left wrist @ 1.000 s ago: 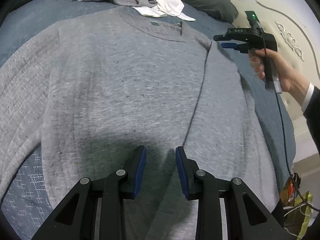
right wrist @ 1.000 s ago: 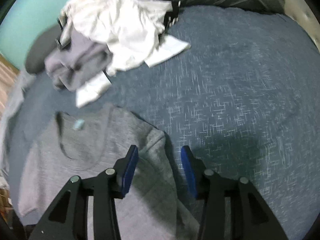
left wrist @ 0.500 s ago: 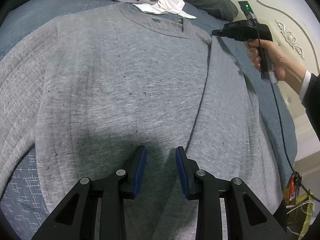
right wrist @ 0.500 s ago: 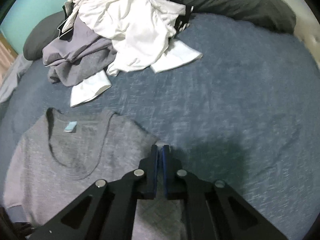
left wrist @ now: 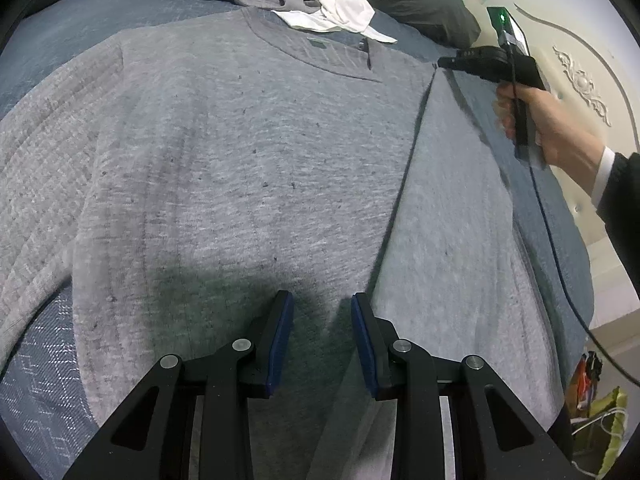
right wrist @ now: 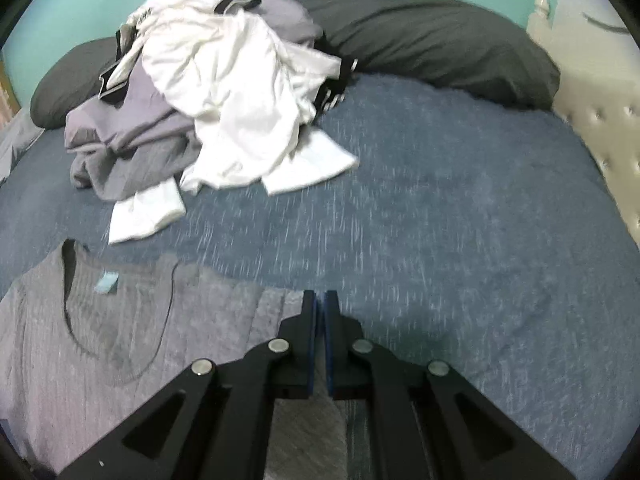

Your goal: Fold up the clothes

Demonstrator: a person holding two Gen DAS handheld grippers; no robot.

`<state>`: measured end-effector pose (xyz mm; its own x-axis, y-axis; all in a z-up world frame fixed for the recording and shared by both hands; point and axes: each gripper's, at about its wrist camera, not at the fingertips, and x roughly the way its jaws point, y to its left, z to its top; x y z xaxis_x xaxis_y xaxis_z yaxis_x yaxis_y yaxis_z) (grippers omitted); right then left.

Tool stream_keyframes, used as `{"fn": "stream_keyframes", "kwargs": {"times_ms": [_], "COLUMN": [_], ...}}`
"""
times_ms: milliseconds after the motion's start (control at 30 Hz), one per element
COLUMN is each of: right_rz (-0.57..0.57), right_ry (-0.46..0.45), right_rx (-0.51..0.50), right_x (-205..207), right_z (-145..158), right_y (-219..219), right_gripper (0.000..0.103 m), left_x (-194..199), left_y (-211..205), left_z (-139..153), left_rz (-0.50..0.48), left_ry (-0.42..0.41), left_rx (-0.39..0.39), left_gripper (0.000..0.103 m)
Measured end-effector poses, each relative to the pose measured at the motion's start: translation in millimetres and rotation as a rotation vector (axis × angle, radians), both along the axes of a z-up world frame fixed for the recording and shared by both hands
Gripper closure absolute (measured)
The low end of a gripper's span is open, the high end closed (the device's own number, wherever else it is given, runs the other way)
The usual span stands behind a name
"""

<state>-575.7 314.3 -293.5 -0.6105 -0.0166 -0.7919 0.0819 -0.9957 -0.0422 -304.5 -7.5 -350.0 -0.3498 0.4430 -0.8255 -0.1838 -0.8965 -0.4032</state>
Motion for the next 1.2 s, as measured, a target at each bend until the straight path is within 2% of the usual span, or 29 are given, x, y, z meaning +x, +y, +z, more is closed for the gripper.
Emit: {"fn": "stream_keyframes", "kwargs": {"times_ms": [200, 267, 367, 433, 500, 567, 700, 833, 1000, 1200], "right_rz": [0.061, 0.075, 0.038, 0.018, 0.024, 0.040, 0.096, 0.090, 0.055, -0.048], "right_ry": [-0.023, -0.031, 0.019, 0.055, 0.049, 0.027, -0.044, -0.092, -0.127, -0.143], "right_rx": [-0.028, -0.085, -0.132, -0.179, -0.204, -0.220, -0.260, -0.297, -0.347, -0.305], "right_x": [-17, -19, -14, -7, 1, 12, 55, 97, 138, 161], "right_z": [-4, -2, 11, 25, 31, 34, 20, 0, -22, -38], "right_y": [-8, -3, 13, 29, 41, 52, 70, 85, 98, 104], "right_gripper": [0.099, 0.098, 0.098, 0.094, 0.078, 0.076, 0.076, 0.076, 0.076, 0.076], "left_x": [0, 0, 2, 3, 4, 6, 10, 9, 34, 54], "left_y": [4, 5, 7, 8, 9, 10, 10, 7, 0, -14], "left_z": [2, 3, 4, 6, 10, 16, 27, 31, 33, 46], "left_rz": [-0.005, -0.007, -0.008, -0.006, -0.005, -0.007, -0.015, -0.019, -0.034, -0.035], "left_ry": [-0.004, -0.004, -0.005, -0.006, -0.002, 0.005, 0.011, -0.008, -0.029, -0.031], "left_rx": [-0.006, -0.009, -0.016, -0.019, -0.023, -0.028, -0.036, -0.047, -0.071, -0.124], "left_gripper": [0.070, 0.070, 0.070, 0.070, 0.070, 0.070, 0.070, 0.070, 0.070, 0.070]}}
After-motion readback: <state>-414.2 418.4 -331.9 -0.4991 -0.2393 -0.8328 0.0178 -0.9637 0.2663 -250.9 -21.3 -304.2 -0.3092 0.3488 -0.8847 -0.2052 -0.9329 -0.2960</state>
